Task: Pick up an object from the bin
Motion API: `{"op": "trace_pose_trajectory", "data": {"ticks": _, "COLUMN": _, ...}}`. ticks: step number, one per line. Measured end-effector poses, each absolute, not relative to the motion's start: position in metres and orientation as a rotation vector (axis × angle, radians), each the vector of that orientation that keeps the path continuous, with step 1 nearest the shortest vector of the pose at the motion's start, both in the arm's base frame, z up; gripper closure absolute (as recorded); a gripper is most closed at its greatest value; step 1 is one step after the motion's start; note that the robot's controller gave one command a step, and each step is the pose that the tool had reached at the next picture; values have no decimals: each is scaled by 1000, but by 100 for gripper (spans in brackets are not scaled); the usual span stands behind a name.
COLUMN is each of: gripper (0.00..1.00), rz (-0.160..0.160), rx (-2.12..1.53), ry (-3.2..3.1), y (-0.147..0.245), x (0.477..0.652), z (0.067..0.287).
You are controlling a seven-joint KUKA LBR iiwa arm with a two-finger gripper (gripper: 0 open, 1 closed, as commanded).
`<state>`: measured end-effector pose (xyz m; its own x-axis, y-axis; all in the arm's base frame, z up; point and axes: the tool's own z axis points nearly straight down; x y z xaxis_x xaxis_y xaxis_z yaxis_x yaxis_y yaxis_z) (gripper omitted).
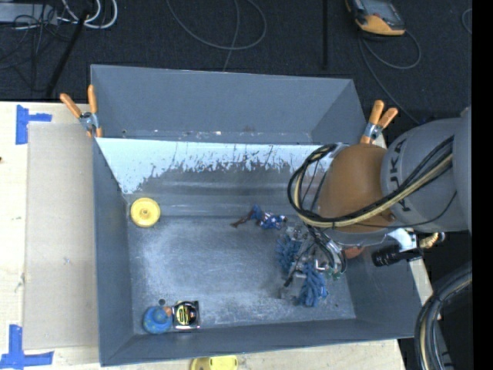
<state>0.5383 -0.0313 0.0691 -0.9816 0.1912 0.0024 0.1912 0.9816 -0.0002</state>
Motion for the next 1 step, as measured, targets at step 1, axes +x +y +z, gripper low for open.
{"op": "trace_pose_trajectory", "data": {"ticks": 1, "gripper": 100, "rz": -1, "rx": -73, "ry": -3139, "y": -76, "x": 515, "z": 69}}
